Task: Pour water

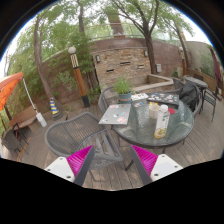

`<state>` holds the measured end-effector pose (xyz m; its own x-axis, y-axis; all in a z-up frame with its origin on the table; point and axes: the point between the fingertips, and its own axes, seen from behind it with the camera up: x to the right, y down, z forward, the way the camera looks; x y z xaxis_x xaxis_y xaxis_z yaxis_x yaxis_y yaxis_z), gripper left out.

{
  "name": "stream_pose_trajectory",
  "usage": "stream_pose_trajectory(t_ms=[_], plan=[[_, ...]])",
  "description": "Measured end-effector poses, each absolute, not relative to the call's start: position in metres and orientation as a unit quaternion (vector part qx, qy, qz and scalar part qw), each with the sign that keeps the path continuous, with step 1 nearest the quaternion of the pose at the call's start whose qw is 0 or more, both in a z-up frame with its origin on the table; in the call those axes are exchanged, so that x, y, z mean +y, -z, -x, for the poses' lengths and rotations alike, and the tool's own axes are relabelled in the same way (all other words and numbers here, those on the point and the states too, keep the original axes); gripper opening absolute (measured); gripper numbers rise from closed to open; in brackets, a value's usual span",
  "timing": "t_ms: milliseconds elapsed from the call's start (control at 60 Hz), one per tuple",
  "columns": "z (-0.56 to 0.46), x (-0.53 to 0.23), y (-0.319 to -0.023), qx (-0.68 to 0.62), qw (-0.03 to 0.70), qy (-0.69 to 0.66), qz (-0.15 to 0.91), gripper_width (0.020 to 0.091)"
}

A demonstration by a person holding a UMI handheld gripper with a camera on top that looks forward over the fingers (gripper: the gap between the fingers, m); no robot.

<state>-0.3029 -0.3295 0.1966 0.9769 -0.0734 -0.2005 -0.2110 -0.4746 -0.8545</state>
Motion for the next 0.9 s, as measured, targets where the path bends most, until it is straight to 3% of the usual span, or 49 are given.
stream_pose_trajectory(t_ms=[67, 117, 200, 300, 450, 617, 750, 783, 817, 900], plan=[[0.284, -0.318, -0.177, 0.096, 0.507, -0.059, 0.854, 0.0825], [0.298, -0.3, -0.183, 0.113, 0.504, -0.039, 0.855, 0.0825], [0.247, -0.283, -0.15, 0.134, 0.499, -0.006, 0.856, 0.0822], [0.186, -0.254, -0.132, 0.15, 0.528, 0.023, 0.836, 0.0833], [0.106, -0.19, -0.115, 0.131, 0.587, 0.07, 0.796, 0.0831], [0.071, -0.119, -0.089, 0.106, 0.609, 0.069, 0.783, 0.0832], [0.063, -0.081, -0.086, 0.095, 0.63, 0.062, 0.768, 0.0826], [0.063, -0.075, -0.089, 0.088, 0.638, 0.063, 0.763, 0.0793], [0.065, -0.07, -0.091, 0.076, 0.644, 0.063, 0.759, 0.0643], [0.069, -0.067, -0.089, 0.06, 0.647, 0.067, 0.757, 0.0576]])
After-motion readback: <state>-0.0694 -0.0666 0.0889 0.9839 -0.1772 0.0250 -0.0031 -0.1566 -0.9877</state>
